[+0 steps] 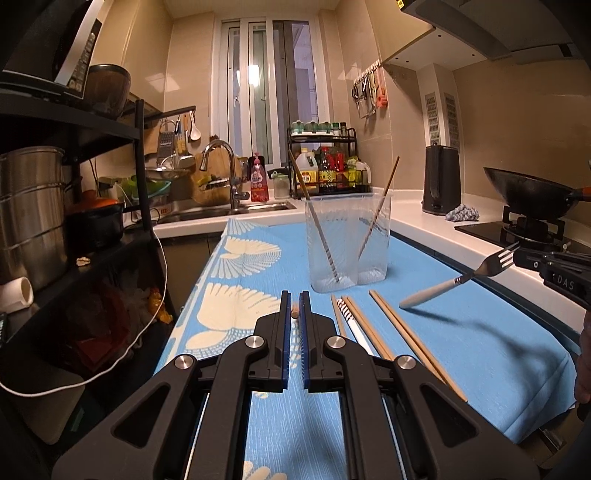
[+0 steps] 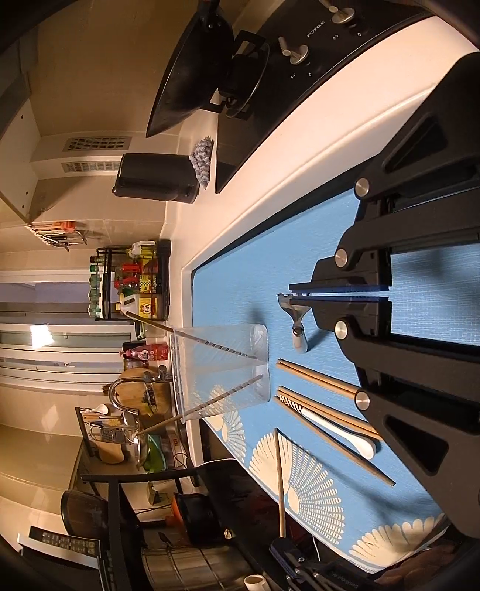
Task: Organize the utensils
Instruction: 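Lift the fork with the right tool while the left tool carries the chopstick to the container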
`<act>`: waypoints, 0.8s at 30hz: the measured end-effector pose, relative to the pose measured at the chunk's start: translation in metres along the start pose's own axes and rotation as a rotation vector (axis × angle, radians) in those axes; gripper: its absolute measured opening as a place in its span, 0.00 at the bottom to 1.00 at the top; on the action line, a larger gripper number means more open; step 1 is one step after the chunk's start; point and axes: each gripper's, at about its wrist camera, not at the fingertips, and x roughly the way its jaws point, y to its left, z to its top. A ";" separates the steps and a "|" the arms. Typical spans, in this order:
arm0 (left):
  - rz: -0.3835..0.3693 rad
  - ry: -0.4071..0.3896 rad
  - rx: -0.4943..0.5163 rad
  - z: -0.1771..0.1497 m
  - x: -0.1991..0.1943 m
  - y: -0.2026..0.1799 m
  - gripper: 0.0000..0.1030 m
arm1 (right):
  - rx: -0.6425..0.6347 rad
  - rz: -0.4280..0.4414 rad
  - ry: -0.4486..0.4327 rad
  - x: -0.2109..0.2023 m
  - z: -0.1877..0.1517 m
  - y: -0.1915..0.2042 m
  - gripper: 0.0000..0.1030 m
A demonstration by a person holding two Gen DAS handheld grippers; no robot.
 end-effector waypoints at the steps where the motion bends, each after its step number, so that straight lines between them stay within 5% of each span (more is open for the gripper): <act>1: 0.001 -0.006 0.002 0.003 0.000 0.000 0.04 | -0.003 -0.001 -0.004 -0.001 0.002 0.000 0.01; 16: -0.047 -0.051 0.016 0.066 0.005 0.011 0.04 | -0.054 0.019 -0.091 -0.017 0.051 0.011 0.01; 24: -0.142 0.115 -0.050 0.104 0.037 0.022 0.04 | -0.123 0.015 -0.079 -0.016 0.084 0.025 0.01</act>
